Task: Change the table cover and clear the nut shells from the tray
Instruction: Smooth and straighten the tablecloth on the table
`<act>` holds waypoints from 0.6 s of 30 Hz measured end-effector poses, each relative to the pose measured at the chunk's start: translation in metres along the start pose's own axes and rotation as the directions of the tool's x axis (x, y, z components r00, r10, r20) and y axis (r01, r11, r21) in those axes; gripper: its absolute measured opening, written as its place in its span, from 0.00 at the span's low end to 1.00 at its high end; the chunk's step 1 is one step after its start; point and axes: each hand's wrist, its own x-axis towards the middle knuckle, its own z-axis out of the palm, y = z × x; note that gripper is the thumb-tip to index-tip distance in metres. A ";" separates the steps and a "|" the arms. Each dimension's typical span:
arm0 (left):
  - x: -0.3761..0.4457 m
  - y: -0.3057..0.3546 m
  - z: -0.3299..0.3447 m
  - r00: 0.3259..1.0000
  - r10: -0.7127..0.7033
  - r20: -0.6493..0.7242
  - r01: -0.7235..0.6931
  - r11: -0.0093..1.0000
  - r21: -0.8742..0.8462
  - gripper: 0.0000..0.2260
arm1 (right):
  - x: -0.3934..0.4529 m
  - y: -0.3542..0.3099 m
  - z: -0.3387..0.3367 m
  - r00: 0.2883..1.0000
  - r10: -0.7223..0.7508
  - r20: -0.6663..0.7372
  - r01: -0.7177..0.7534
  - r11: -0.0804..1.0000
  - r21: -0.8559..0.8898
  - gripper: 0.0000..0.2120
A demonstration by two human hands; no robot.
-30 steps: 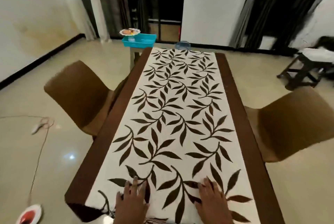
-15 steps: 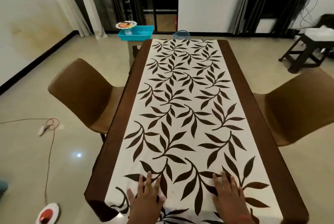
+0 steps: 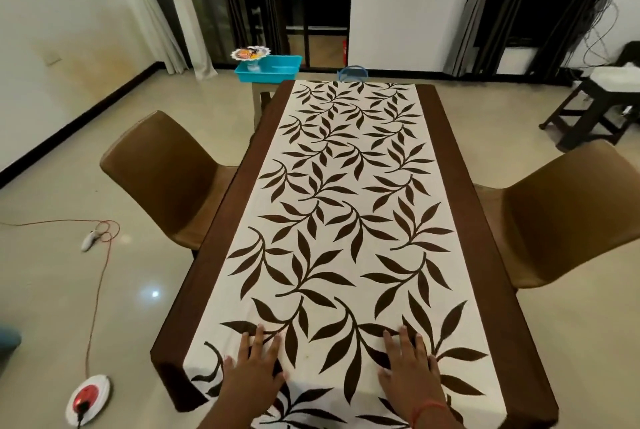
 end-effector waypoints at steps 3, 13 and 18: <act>-0.013 0.004 -0.003 0.997 -0.003 0.079 0.006 0.999 -0.038 0.34 | -0.001 0.001 -0.007 0.999 -0.028 0.019 0.028 0.999 0.018 0.34; -0.089 -0.011 -0.003 0.984 -0.177 0.008 0.176 0.972 -0.158 0.32 | -0.004 -0.067 -0.015 0.939 -0.344 0.023 0.345 0.938 -0.040 0.35; -0.118 -0.076 0.000 0.953 -0.303 -0.023 0.288 0.924 -0.252 0.32 | -0.016 -0.148 -0.009 0.855 -0.515 0.053 0.518 0.849 -0.100 0.36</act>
